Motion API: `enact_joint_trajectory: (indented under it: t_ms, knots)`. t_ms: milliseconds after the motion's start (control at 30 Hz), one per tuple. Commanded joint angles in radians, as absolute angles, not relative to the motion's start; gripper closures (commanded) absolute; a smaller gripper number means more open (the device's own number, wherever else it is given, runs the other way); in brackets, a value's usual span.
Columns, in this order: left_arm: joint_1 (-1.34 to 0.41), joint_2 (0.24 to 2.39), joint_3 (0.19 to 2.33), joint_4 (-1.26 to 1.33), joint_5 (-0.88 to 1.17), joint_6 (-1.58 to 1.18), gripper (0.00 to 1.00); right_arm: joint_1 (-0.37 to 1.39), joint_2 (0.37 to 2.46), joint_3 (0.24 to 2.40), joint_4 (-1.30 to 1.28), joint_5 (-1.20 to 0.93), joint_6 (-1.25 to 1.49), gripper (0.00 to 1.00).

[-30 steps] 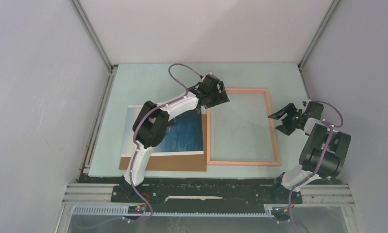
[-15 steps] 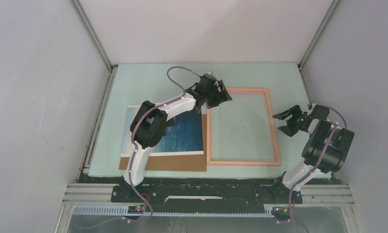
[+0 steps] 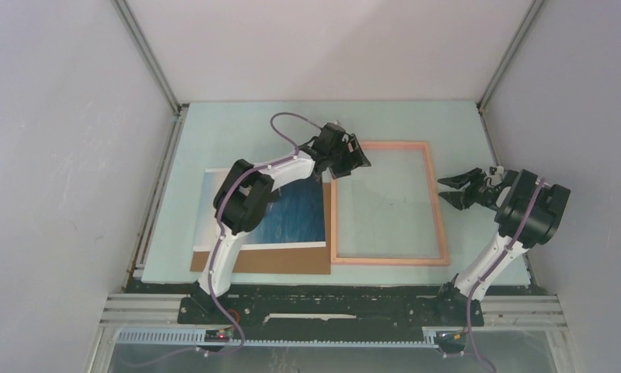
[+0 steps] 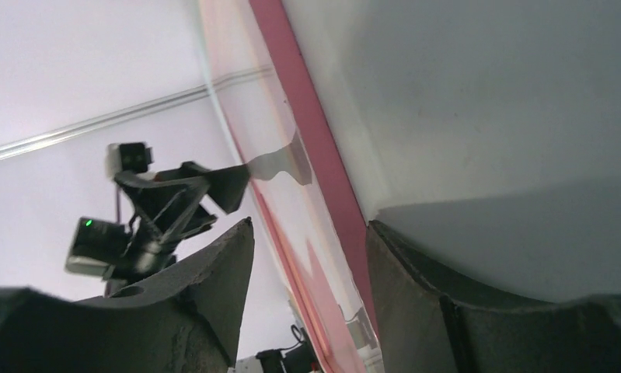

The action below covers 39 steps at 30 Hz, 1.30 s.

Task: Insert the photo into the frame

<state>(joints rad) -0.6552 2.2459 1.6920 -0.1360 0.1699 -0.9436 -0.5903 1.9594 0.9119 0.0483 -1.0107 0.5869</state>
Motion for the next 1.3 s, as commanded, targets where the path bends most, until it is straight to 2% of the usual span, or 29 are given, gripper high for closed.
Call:
enact_joint_trajectory:
  t_ms: [0, 233, 367, 433, 500, 567, 667, 833, 967, 1000, 1200, 1267]
  knots:
    - [-0.642, 2.257, 1.703, -0.103, 0.205, -0.953, 0.20, -0.601, 2.010, 0.927, 0.263, -1.153, 0.701, 0.37]
    - [-0.631, 2.274, 1.715, -0.103, 0.210, -0.942, 0.20, -0.604, 2.101, 0.958, 0.405, -1.219, 0.793, 0.41]
    - [-0.631, 2.272, 1.731, -0.123, 0.202, -0.907, 0.20, -0.598, 2.148, 0.952, 0.595, -1.257, 0.925, 0.53]
    - [-0.632, 2.267, 1.746, -0.142, 0.199, -0.876, 0.19, -0.597, 2.145, 0.951, 0.601, -1.246, 0.923, 0.59]
    - [-0.632, 2.257, 1.756, -0.154, 0.194, -0.850, 0.17, -0.594, 2.142, 0.952, 0.602, -1.239, 0.919, 0.73]
    - [-0.632, 2.245, 1.762, -0.159, 0.196, -0.833, 0.16, -0.595, 2.146, 0.952, 0.597, -1.238, 0.918, 0.79]
    - [-0.631, 2.230, 1.763, -0.159, 0.201, -0.818, 0.15, -0.597, 2.147, 0.951, 0.576, -1.235, 0.902, 0.78]
    - [-0.633, 2.270, 1.781, -0.141, 0.247, -0.859, 0.15, -0.592, 2.155, 0.950, 0.566, -1.233, 0.906, 0.66]
    - [-0.643, 2.289, 1.784, -0.122, 0.254, -0.883, 0.15, -0.581, 2.150, 0.952, 0.529, -1.227, 0.875, 0.64]
    - [-0.646, 2.294, 1.790, -0.121, 0.254, -0.884, 0.15, -0.573, 2.149, 0.952, 0.534, -1.227, 0.876, 0.67]
    - [-0.644, 2.258, 1.790, -0.170, 0.227, -0.829, 0.15, -0.574, 2.121, 0.935, 0.606, -1.231, 0.938, 0.96]
    - [-0.642, 2.216, 1.779, -0.199, 0.207, -0.788, 0.14, -0.581, 2.093, 0.932, 0.593, -1.232, 0.954, 1.00]
